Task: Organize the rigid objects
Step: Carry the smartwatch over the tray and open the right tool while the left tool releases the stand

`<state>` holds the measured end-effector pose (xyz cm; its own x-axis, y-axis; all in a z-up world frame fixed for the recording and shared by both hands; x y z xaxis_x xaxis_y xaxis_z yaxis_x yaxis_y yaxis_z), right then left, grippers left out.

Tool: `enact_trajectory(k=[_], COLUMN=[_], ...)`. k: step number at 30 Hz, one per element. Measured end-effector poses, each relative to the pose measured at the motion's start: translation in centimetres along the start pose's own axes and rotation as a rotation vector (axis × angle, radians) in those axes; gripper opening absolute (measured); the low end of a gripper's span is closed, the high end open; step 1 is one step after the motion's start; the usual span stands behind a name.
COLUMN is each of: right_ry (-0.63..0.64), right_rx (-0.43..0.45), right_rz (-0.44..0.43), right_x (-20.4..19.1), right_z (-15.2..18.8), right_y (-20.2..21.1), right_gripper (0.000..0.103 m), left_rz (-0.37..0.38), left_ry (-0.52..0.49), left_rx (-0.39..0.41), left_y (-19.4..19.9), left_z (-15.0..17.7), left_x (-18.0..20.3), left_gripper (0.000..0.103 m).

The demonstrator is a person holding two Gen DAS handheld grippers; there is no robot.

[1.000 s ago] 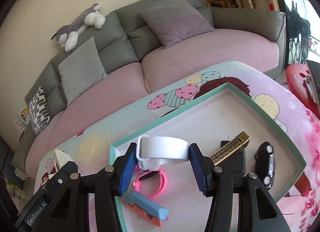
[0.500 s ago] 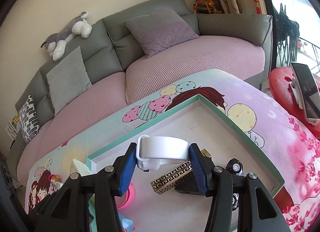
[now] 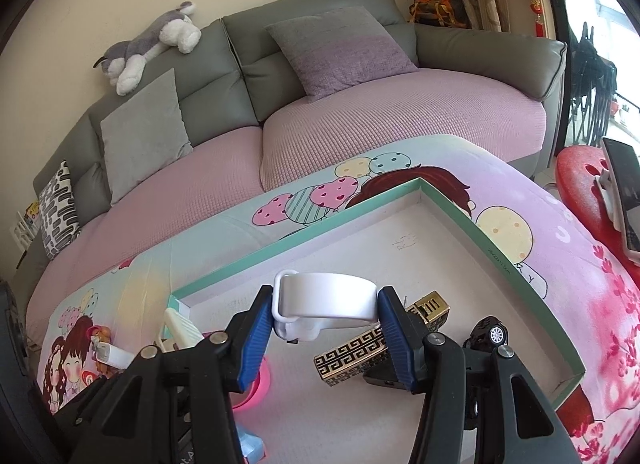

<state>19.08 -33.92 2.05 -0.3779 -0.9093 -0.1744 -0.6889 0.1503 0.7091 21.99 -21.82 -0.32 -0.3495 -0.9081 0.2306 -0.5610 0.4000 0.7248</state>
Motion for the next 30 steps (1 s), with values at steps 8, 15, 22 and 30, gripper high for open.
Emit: enact_trajectory(k=[8,15,22,30], right_ry=[0.017,0.016,0.021,0.037], right_rx=[-0.016,-0.019,-0.021,-0.026], right_rz=[0.029,0.048,0.054,0.071], right_x=[0.1,0.42,0.37,0.34], right_z=[0.42,0.37,0.34,0.39], right_y=[-0.53,-0.52,-0.52,-0.57], right_gripper=[0.056,0.056,0.056,0.058], left_rz=[-0.009,-0.015,-0.032,-0.068], left_ry=[0.005,-0.004,-0.003,-0.011], left_rx=[-0.006,-0.019,-0.034,-0.051], left_y=[-0.22,-0.4,-0.46,-0.4], left_z=[0.22,0.37,0.47,0.57], left_x=[-0.24,-0.18,-0.47,-0.96], left_gripper=[0.058,0.058,0.067,0.074])
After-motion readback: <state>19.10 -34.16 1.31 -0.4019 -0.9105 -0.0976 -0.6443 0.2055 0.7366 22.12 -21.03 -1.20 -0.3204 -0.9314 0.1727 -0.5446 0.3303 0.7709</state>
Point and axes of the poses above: each gripper's, at about its wrist camera, not at the fingertips, and y roughly against the way its jaws point, x to its right, z to its underside, the point moved 9 cm from there along -y, roughly the way its jaws point, and after that the axes turned 8 degrees about z, right-handed, at the moved point
